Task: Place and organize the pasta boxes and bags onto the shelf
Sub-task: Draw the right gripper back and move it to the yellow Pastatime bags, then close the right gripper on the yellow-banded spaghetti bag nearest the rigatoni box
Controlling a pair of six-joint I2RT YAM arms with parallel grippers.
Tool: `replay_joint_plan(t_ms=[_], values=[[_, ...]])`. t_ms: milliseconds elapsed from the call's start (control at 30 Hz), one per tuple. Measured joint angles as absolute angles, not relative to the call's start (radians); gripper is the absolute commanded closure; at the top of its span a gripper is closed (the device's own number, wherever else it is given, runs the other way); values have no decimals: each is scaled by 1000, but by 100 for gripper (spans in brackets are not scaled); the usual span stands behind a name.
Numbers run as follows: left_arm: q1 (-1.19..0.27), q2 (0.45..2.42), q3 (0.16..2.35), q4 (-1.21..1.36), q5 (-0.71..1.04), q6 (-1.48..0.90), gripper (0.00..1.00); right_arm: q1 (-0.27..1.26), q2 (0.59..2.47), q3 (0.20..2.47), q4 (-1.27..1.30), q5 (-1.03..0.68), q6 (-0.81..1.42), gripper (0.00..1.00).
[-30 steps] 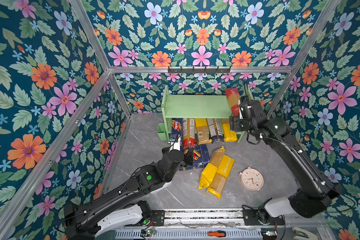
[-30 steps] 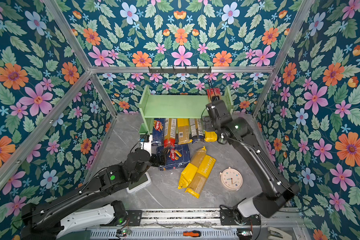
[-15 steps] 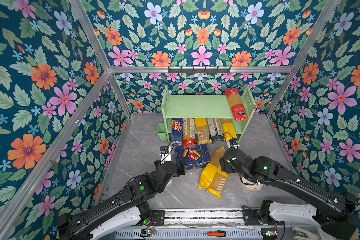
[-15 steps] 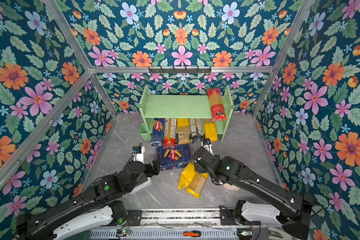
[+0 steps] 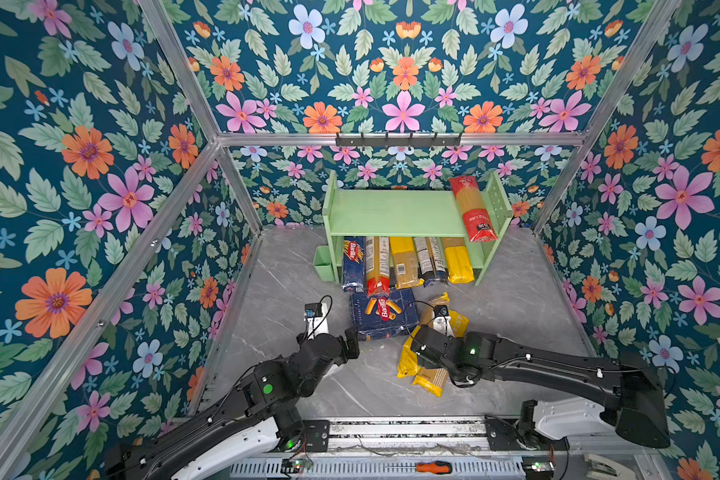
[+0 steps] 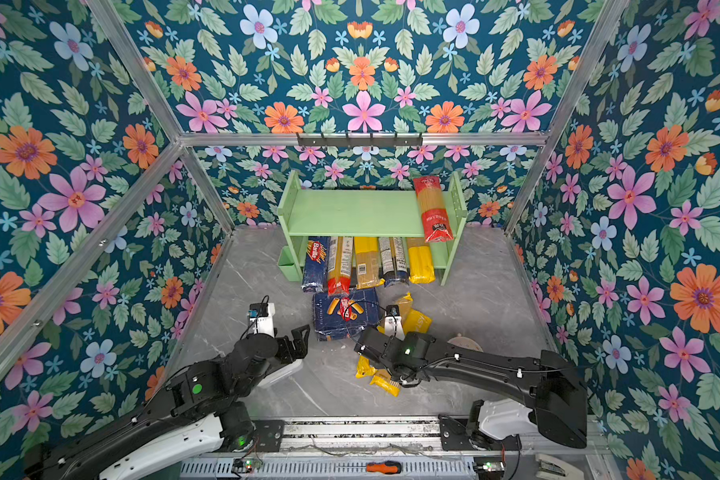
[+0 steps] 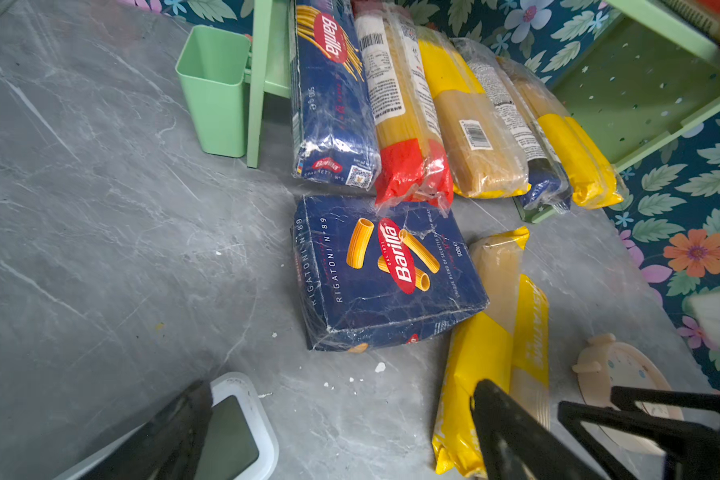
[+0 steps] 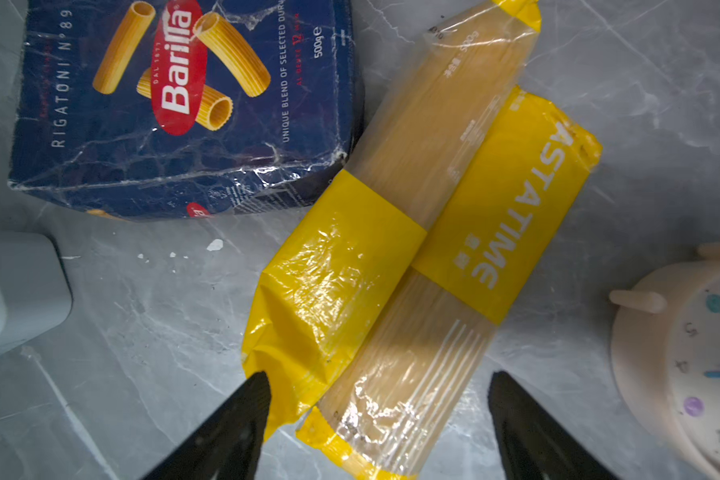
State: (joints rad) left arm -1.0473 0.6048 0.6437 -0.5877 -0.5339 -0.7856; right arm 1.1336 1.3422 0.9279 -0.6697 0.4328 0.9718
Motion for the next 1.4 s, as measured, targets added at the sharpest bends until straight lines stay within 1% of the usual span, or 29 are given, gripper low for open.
replay_joint_plan(t_ms=[200,400,500,733,1067,1267,1400], values=[[-1047,560,672,-645,-582,-785,0,1134,1478,960,-580,396,1003,11],[-1047,558,670,-669,-601,-781,0,1132,1655,1064,-579,386,1047,9],[-1047,561,670,-683,-606,-781,0,1132,1708,1079,-586,385,1071,8],[-1047,554,670,-691,-619,-774,0,1131,1732,1081,-595,382,1092,7],[-1047,599,669,-657,-600,-738,0,1124,1713,1010,-542,370,1100,6],[-1047,617,667,-582,-530,-678,0,1087,1687,952,-473,343,1103,6],[-1047,650,669,-533,-461,-628,0,1076,1694,955,-479,345,1104,6]])
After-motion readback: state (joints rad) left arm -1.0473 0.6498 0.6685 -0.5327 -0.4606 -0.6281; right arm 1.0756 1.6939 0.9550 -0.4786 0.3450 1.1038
